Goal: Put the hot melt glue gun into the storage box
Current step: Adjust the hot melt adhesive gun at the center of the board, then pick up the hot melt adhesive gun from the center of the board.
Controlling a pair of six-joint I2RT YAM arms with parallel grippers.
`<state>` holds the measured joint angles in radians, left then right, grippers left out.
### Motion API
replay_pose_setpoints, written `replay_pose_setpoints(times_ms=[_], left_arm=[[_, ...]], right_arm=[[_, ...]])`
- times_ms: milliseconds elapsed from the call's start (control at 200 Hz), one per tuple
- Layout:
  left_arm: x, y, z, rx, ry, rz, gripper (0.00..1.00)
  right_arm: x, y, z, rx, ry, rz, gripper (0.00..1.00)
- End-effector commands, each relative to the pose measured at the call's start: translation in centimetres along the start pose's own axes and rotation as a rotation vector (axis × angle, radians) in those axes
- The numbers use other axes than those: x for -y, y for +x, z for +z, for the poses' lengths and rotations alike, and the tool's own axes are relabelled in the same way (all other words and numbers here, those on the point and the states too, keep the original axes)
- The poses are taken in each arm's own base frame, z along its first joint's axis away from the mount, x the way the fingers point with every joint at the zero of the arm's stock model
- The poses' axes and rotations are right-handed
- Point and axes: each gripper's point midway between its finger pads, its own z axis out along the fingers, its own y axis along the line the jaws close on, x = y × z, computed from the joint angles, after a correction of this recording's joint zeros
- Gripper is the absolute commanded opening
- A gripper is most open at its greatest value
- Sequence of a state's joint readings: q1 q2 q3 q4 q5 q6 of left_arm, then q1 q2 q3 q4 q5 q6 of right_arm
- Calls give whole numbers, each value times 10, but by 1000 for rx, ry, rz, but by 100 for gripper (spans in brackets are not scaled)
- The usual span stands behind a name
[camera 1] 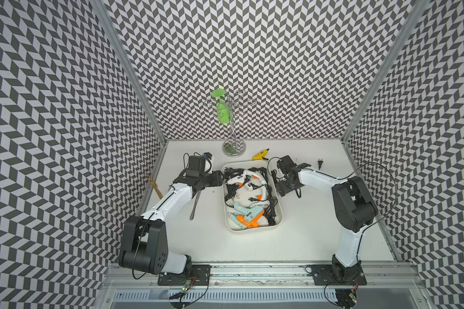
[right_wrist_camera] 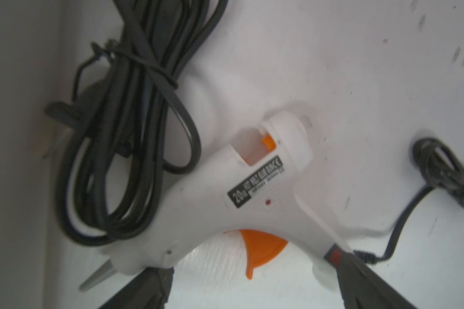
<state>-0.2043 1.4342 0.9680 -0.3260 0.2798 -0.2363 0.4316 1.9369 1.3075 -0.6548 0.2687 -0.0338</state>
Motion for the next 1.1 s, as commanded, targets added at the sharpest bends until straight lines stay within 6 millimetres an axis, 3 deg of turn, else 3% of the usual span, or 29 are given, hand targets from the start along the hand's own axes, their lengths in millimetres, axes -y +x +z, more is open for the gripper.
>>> replay_pose_setpoints(times_ms=[0,280,410,506,601,761,1096], left_arm=[[4,-10,-3,19,14,8,60],[4,-11,-8,32,10,1,61],[5,-11,-5,27,17,-6,60],[6,-11,-5,25,20,-10,61],[5,-9,-4,22,18,-12,60],[2,-1,-3,2,10,-25,61],[2,3,-1,-29,3,-24,61]], right_arm=[[14,-28,10,85,56,66,99],[44,-27,26,122,-70,253,98],[39,-40,28,153,-158,308,98],[35,-44,23,149,-200,337,97],[36,-45,6,176,-227,362,97],[57,-28,-17,222,-156,291,97],[84,10,1,227,-137,229,92]])
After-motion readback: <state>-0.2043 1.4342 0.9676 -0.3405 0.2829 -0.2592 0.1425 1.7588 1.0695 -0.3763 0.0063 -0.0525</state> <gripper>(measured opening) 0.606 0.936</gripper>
